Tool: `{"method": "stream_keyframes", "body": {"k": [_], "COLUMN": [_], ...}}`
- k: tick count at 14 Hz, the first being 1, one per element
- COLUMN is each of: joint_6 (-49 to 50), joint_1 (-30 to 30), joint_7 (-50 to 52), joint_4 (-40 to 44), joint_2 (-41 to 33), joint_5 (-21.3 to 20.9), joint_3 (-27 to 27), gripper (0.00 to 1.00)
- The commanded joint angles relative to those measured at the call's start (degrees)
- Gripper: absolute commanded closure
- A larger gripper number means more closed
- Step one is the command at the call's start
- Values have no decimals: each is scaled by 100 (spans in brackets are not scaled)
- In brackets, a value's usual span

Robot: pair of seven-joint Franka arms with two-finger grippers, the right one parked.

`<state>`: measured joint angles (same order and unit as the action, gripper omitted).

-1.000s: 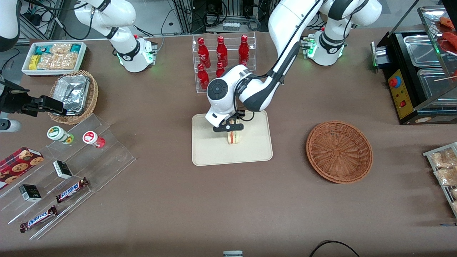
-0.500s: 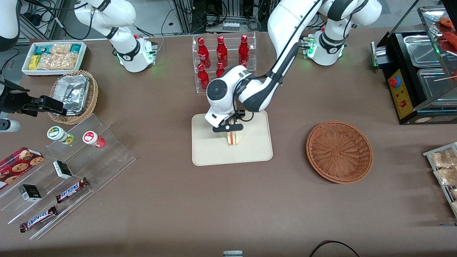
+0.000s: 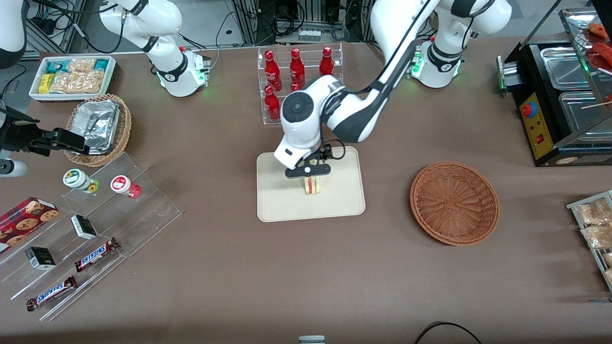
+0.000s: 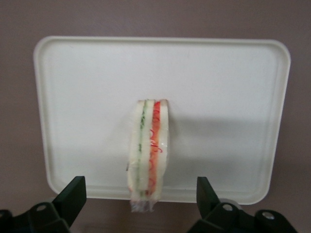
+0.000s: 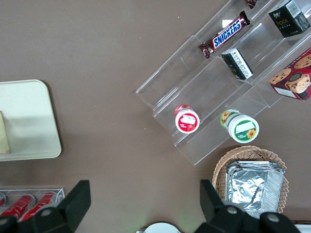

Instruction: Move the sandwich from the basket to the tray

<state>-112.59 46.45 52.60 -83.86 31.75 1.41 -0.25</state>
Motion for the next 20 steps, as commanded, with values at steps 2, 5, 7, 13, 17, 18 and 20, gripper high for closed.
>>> {"method": "stream_keyframes", "body": {"k": [2, 5, 7, 13, 17, 18, 20], "joint_6": [842, 1519, 1713, 1820, 2127, 2197, 2206], "joint_1": [-574, -1276, -1672, -2754, -3632, -3704, -3835], "joint_7": [-284, -1213, -1549, -2841, -3903, -3993, -4064], "joint_4": [-122, -157, -219, -1228, -1230, -1212, -1238], "joint_2": [-888, -1320, -1574, -2839, -3271, -3315, -3412], "joint_5": [-1, 8, -9, -229, -194, -194, -238], "joint_3": [-10, -10, -1, -1, -1, -1, 7], "gripper": [0, 0, 0, 0, 0, 0, 0]}}
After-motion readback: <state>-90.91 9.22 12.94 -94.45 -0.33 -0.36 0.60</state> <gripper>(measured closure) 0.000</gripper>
